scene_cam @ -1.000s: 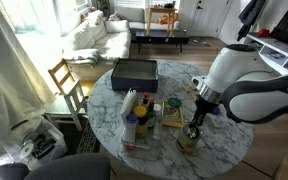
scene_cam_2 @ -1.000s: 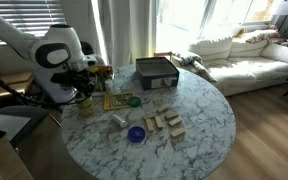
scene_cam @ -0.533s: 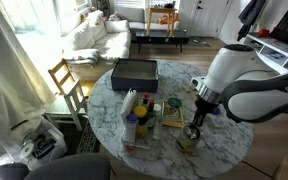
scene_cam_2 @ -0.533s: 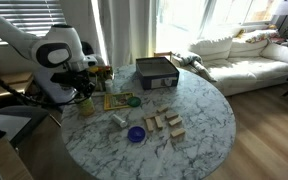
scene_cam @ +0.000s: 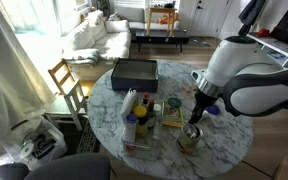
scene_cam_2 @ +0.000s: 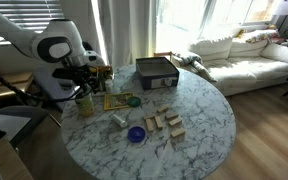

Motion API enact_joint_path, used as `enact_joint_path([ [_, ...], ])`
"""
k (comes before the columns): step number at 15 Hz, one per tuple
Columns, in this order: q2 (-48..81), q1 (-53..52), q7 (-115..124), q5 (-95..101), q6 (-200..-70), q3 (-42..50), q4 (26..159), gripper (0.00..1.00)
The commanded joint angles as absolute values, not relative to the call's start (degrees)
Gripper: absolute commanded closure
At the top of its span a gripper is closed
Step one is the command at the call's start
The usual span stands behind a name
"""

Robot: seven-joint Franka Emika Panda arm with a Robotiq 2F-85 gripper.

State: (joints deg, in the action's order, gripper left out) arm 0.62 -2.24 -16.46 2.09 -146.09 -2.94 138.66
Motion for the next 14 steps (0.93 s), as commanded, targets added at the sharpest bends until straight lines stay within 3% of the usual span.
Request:
enact_joint_path([
  [1, 0.2, -2.4, -16.2, 2.5, -145.9, -2.8, 138.4, 0.29],
  [8, -0.3, -2.4, -16.0, 2.8, -145.9, -2.8, 138.4, 0.26],
  [9, 1.1, -1.7, -9.7, 3.3, -146.4, -2.2, 136.6, 0.07],
  [14, 4.2, 1.2, -0.8, 2.8, -144.3, 1.4, 130.8, 0.0],
])
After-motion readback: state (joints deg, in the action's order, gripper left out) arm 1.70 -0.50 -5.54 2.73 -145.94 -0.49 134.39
